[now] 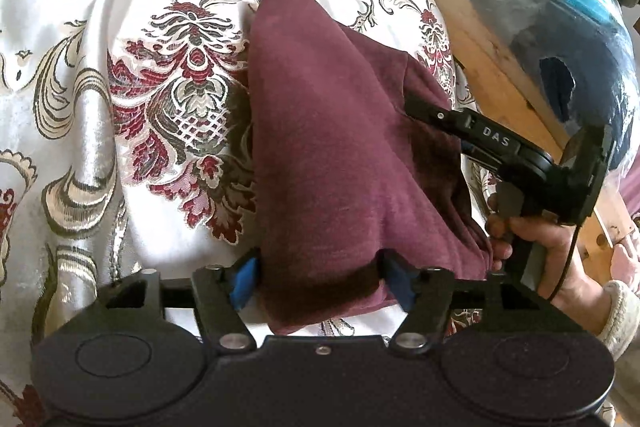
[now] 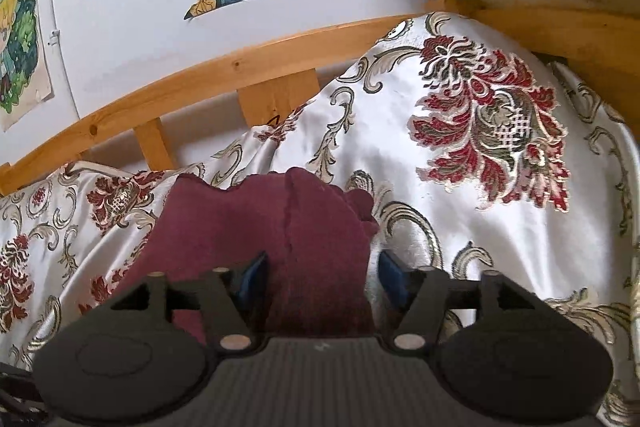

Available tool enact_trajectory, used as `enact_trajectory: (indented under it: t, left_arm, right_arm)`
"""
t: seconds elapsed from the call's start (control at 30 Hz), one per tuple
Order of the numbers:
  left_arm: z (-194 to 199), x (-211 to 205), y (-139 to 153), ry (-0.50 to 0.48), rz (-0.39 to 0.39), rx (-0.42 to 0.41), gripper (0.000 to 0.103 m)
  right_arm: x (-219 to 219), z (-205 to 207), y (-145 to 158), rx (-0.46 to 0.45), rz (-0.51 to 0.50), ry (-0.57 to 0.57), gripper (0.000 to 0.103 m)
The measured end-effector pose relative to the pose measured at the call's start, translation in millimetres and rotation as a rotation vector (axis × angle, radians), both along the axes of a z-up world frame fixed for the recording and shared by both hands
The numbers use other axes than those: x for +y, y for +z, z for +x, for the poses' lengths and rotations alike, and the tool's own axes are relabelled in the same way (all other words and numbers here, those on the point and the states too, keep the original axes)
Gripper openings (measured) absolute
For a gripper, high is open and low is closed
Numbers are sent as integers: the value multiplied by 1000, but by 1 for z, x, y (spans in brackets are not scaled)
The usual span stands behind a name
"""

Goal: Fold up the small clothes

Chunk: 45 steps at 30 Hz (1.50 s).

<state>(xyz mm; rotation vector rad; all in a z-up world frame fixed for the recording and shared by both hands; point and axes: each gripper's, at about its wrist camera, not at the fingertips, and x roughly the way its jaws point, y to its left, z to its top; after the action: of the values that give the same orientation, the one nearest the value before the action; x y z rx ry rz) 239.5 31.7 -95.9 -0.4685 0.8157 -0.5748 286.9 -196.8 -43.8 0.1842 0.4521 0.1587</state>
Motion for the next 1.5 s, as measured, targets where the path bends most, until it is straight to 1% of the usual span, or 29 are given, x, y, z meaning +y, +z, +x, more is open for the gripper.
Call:
enact_trajectory:
  t: [0.03,0.07,0.1,0.2,0.27,0.3,0.43,0.57,0.63,0.77,0.83,0.93,1.07,1.2,1.27,1.37,1.5]
  left_arm:
    - [0,-1,2,3,4,-1,79]
    - [-1,-2,5,6,8,-4,86]
    - [-2,-2,7,10,12,-10,90]
    - [-5,-4,18,35,31,-39,96]
    - [-10,-5,28,75,63,-66,97]
    - [-14,-5,33,106,96,-89,98]
    - [-33,-8,54,211,216,-226,102]
    - [-52,-8,74,259,285,-304,102]
    - [-63,-6,79,272,300,-312,102]
    - [-92,0,89,291,338,-297,102]
    - [-107,1,99,301,364,-291,102]
    - [-135,0,114,334,403,-327,102]
    - [-177,-1,131,324,443,-355,102]
    - [-217,-6,136,342,535,-350,102]
    - [-235,-7,134,349,557,-375,102]
    - [-253,-6,128,379,553,-386,102]
    - [-260,5,112,419,467,-329,102]
  right_arm:
    - [1,-2,2,-3,-10,-7,80]
    - [1,-7,4,-8,-22,-14,85]
    - [2,-11,6,-16,-30,-16,89]
    - [4,-28,15,-43,-63,-37,98]
    - [5,-42,23,-57,-76,-57,101]
    - [5,-48,26,-65,-76,-65,102]
    - [9,-81,36,-83,-49,-68,103]
    - [17,-120,46,-112,-49,-82,103]
    - [21,-137,51,-134,-57,-88,103]
    - [29,-174,60,-195,-68,-135,103]
    - [32,-195,61,-219,-67,-159,103]
    - [42,-223,64,-223,-93,-176,103]
    - [57,-255,69,-214,-135,-175,103]
    - [71,-283,75,-218,-154,-144,103]
    - [76,-294,77,-222,-144,-126,103]
    - [83,-307,75,-241,-169,-89,103]
    - [90,-319,64,-240,-233,-90,103]
